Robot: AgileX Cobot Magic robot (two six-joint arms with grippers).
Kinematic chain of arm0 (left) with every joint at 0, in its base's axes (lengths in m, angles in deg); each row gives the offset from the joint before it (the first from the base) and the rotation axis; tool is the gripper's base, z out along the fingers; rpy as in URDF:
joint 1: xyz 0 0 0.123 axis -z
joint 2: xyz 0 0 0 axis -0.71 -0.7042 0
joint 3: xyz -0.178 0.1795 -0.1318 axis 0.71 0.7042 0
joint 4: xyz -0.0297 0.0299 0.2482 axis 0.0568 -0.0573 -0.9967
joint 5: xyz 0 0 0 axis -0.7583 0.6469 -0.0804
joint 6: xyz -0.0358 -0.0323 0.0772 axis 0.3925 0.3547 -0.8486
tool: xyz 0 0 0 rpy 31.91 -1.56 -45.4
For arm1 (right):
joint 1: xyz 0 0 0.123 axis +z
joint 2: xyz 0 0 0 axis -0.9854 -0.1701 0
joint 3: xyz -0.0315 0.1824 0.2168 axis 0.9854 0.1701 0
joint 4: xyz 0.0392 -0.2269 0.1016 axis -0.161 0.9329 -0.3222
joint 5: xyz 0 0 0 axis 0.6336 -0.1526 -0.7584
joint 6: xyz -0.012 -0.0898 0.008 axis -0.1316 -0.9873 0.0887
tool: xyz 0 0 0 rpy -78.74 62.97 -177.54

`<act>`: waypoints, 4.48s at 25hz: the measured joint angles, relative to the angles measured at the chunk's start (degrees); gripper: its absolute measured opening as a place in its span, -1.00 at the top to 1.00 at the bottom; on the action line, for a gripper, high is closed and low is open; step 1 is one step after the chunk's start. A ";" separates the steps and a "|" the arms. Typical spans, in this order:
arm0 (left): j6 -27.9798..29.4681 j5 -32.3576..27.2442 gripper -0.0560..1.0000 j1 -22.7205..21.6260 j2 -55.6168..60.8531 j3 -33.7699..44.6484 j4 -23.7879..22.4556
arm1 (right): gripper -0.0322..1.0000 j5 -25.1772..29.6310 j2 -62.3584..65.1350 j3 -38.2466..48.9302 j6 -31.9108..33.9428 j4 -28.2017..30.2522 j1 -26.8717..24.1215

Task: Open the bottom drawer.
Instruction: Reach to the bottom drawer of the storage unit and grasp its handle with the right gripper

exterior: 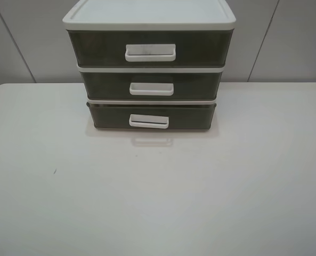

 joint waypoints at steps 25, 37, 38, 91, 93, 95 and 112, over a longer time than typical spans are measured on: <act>0.00 0.00 -0.52 0.00 0.00 0.00 0.00 | -0.61 -3.28 -24.09 -6.66 0.00 0.01 0.06; 0.00 0.00 -0.52 0.00 0.00 0.00 0.00 | -0.61 -26.67 -63.17 -19.78 0.04 7.37 17.17; 0.00 0.00 -0.52 0.00 0.00 0.00 0.00 | -0.61 -29.10 -64.55 -19.90 0.04 8.85 19.30; 0.00 0.00 -0.52 0.00 0.00 0.00 0.00 | -0.57 -48.04 -107.41 -21.42 34.49 90.95 42.83; 0.00 0.00 -0.52 0.00 0.00 0.00 0.00 | -0.56 -47.92 -108.06 -21.42 39.26 93.18 43.52; 0.00 0.00 -0.52 0.00 0.00 0.00 0.00 | -0.56 -48.00 -108.88 -21.42 41.24 93.85 44.17; 0.00 0.00 -0.52 0.00 0.00 0.00 0.00 | -0.56 -44.43 -111.97 -21.47 52.17 94.29 46.15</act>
